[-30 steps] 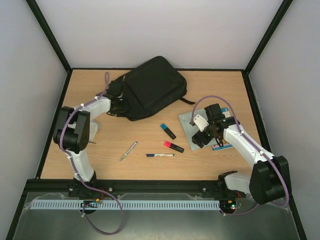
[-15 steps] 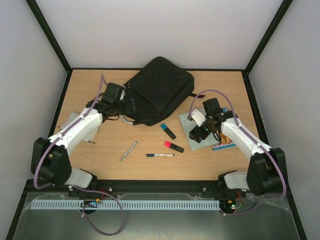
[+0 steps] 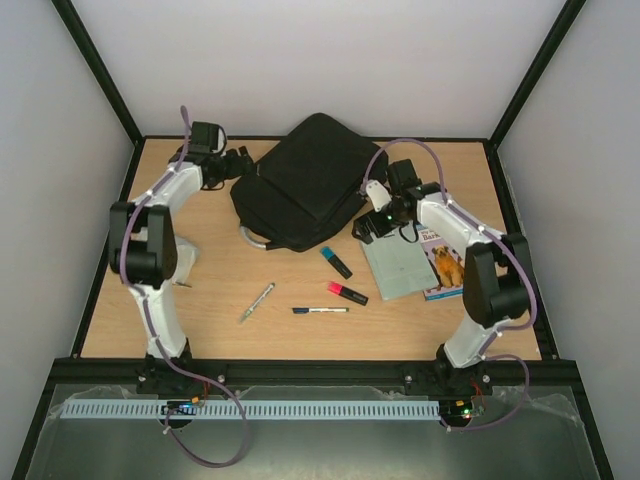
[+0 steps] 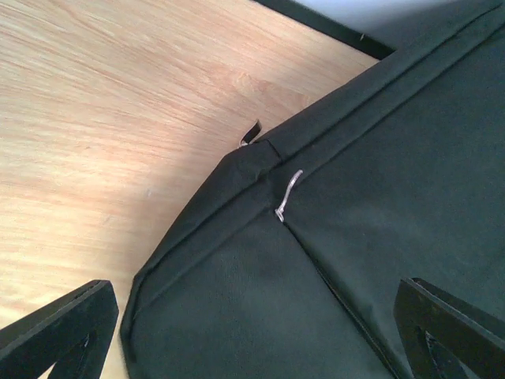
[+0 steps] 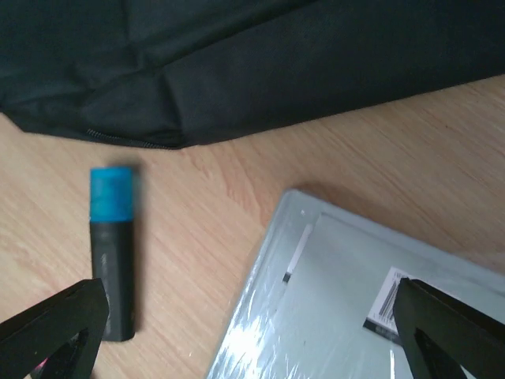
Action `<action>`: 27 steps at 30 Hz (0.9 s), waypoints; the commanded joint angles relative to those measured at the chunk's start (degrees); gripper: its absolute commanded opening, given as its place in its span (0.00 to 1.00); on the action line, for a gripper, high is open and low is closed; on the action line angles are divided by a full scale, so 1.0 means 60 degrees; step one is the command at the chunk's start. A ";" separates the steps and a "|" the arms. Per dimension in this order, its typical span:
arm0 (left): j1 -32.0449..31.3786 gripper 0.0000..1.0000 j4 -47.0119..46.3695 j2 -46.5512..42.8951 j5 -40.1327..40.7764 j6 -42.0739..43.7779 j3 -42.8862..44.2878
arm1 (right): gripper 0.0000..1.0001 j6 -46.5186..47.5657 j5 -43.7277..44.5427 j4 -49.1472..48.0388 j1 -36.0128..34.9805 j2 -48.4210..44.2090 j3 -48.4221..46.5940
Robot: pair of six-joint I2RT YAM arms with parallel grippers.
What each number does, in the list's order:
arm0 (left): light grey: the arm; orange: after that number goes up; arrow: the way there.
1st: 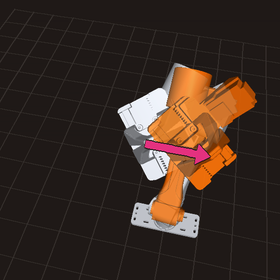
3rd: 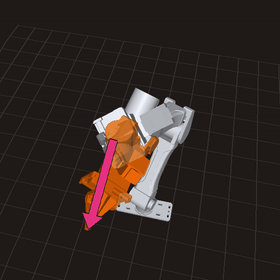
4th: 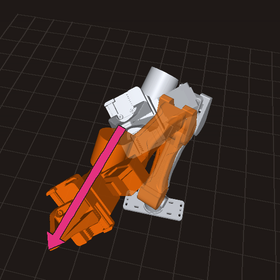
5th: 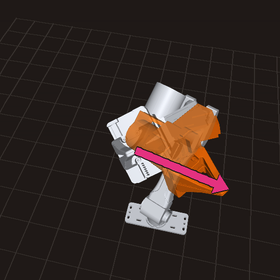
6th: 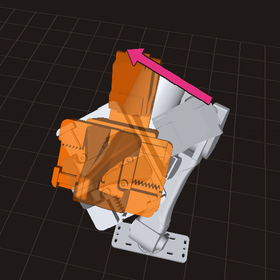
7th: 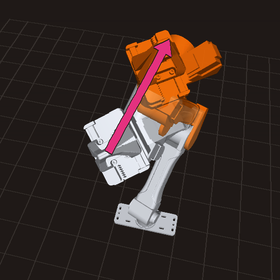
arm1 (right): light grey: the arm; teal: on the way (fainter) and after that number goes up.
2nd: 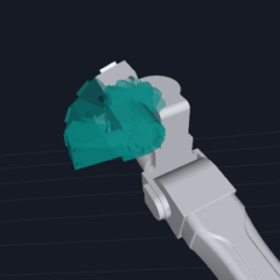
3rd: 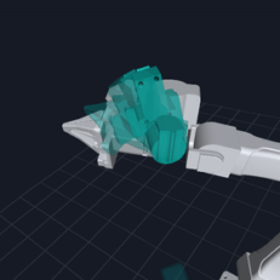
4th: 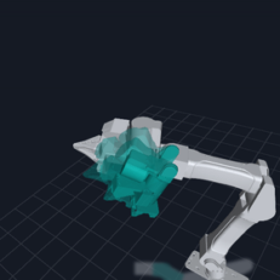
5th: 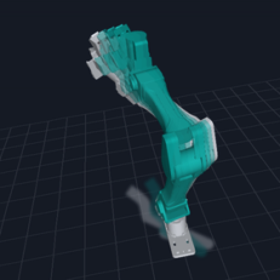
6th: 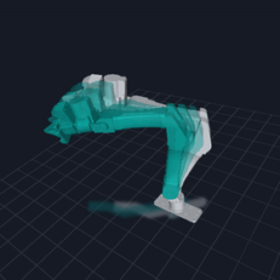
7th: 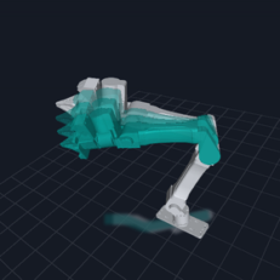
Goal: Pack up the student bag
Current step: Adjust the student bag at the center of the board.
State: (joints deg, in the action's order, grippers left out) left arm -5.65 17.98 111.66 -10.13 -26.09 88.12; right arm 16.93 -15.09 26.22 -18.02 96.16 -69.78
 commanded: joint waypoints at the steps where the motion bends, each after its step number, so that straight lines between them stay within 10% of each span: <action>1: 0.0096 0.99 -0.0111 0.1453 -0.0594 0.0080 0.1290 | 0.99 -0.0648 -0.0282 -0.0094 -0.0048 0.0929 -0.0662; 14: -0.0160 0.93 0.0507 0.2981 -0.1177 0.0315 0.1849 | 1.00 -0.1044 -0.0449 0.0178 -0.0047 0.3007 -0.2467; 27: -0.1207 0.91 0.0096 -0.1367 -0.0037 -0.0139 -0.4010 | 0.94 -0.0847 -0.0474 0.0677 -0.0973 0.4531 -0.3932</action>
State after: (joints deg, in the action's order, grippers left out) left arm -9.67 16.69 109.62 -11.73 -25.54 69.93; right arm 11.55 -15.79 27.31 -20.29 121.78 -91.79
